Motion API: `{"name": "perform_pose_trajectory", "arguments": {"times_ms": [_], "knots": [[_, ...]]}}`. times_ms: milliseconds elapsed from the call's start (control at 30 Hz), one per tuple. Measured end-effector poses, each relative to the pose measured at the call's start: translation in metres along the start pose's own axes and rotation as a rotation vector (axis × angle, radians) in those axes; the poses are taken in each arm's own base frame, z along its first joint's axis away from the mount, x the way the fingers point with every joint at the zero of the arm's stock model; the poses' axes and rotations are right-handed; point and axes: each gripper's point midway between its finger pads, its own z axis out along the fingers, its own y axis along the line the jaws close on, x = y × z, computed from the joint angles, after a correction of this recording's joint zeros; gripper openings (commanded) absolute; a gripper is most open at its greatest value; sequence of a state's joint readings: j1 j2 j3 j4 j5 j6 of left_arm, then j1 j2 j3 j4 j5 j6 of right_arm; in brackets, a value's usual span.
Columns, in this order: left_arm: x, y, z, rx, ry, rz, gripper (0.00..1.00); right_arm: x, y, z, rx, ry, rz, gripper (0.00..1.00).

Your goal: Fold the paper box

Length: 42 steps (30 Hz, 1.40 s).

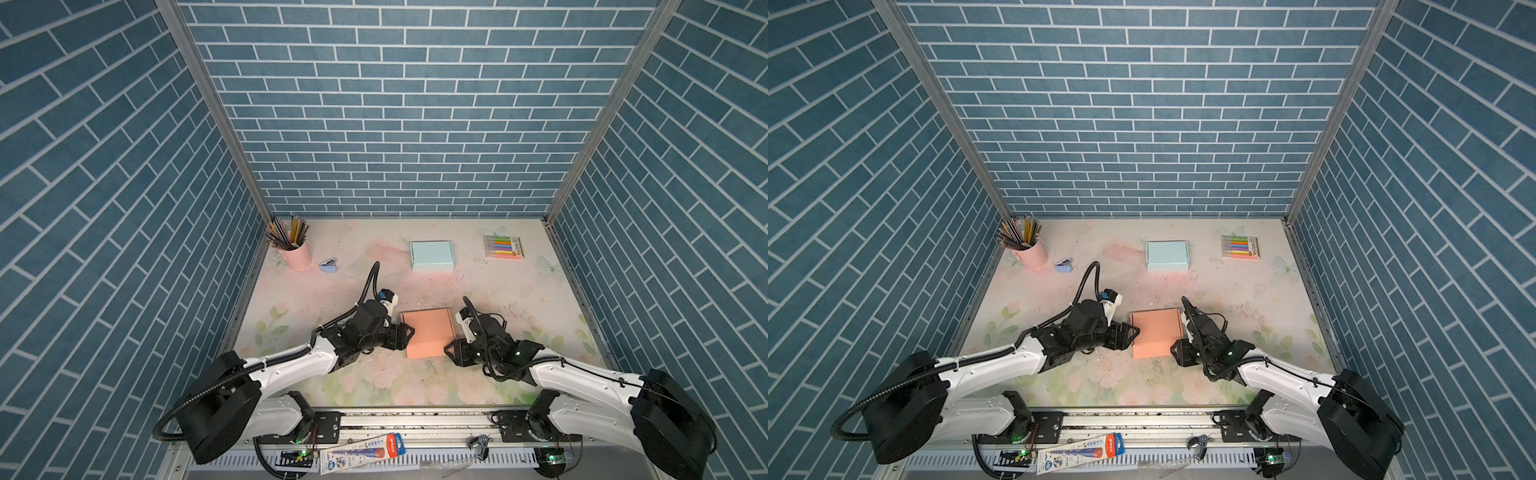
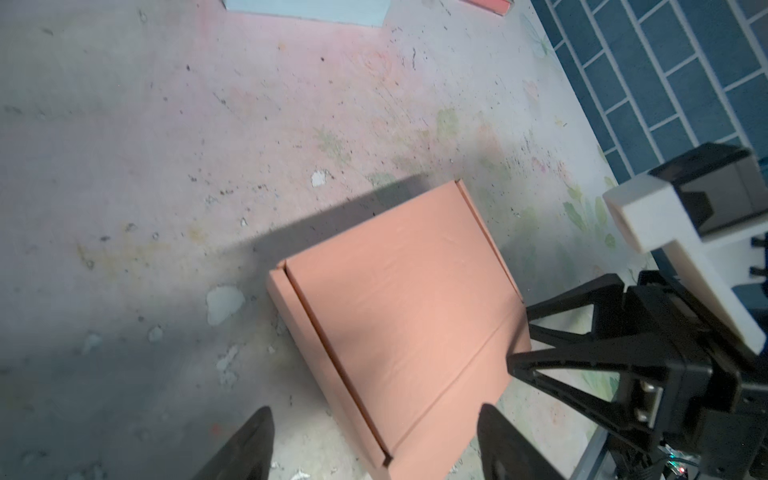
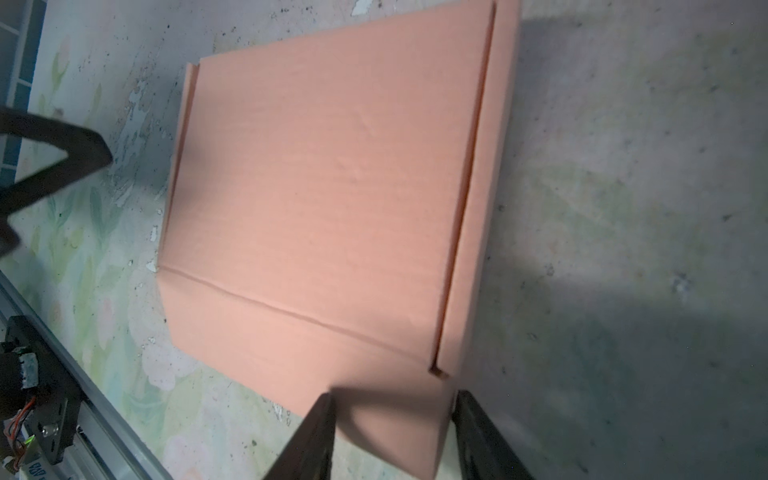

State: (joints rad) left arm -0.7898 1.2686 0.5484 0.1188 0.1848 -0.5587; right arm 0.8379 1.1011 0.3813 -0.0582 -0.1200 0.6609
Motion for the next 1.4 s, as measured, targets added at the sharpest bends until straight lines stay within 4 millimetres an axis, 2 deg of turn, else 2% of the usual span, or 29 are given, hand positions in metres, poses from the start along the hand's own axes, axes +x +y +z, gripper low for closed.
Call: {"name": "perform_pose_trajectory", "arguments": {"times_ms": [233, 433, 567, 967, 1200, 1400], "knots": [[-0.037, 0.012, 0.014, 0.005, -0.015, 0.022, 0.80, 0.000, -0.003, 0.002, 0.020, 0.006, -0.012, 0.48], [-0.048, 0.024, 0.035, 0.010, 0.022, 0.041, 0.80, -0.004, -0.004, 0.005, 0.045, 0.012, -0.011, 0.48], [-0.051, 0.023, 0.046, 0.034, 0.046, 0.063, 0.80, -0.003, -0.007, 0.007, 0.059, 0.018, -0.010, 0.48], [-0.037, 0.021, 0.062, 0.083, 0.121, 0.101, 0.79, -0.003, -0.011, 0.014, 0.083, 0.038, -0.030, 0.48], [-0.033, 0.018, 0.062, 0.108, 0.133, 0.101, 0.78, -0.007, -0.013, 0.014, 0.088, 0.029, -0.024, 0.48], [-0.021, 0.019, 0.061, 0.128, 0.154, 0.087, 0.77, -0.011, -0.017, 0.017, 0.100, 0.031, -0.032, 0.48]]}}
